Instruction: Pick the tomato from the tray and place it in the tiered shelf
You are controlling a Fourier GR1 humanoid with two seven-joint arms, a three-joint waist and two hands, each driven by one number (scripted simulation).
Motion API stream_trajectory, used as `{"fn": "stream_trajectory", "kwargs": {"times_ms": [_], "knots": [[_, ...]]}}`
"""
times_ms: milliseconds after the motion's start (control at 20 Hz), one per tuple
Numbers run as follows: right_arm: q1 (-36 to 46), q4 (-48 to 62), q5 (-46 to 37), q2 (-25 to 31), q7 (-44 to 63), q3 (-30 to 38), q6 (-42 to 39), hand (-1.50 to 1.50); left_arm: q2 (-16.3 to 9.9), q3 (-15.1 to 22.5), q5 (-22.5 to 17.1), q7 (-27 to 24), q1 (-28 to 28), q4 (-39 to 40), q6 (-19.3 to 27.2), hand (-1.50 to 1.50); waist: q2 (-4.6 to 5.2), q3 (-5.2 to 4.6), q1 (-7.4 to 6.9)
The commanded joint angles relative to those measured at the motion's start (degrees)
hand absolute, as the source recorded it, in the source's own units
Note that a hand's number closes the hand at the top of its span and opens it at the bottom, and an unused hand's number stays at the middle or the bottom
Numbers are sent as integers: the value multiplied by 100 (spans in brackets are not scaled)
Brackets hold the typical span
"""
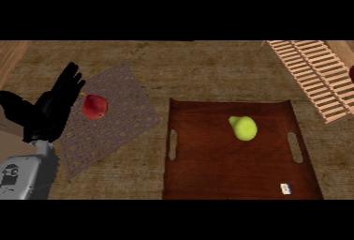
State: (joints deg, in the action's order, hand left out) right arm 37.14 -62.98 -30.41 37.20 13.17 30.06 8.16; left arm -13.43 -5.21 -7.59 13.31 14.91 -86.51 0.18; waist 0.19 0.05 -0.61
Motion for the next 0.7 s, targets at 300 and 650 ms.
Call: {"fn": "stream_trajectory", "kwargs": {"times_ms": [300, 650], "knots": [[737, 1609, 653, 906, -1258, 592, 239, -150, -112, -169, -43, 9, 126, 54, -157, 0, 0, -2, -1], [399, 2013, 1655, 1721, -838, 1080, -1741, -150, 232, 94, 157, -19, -318, -326, 100, 0, -24, -2, 35]]}}
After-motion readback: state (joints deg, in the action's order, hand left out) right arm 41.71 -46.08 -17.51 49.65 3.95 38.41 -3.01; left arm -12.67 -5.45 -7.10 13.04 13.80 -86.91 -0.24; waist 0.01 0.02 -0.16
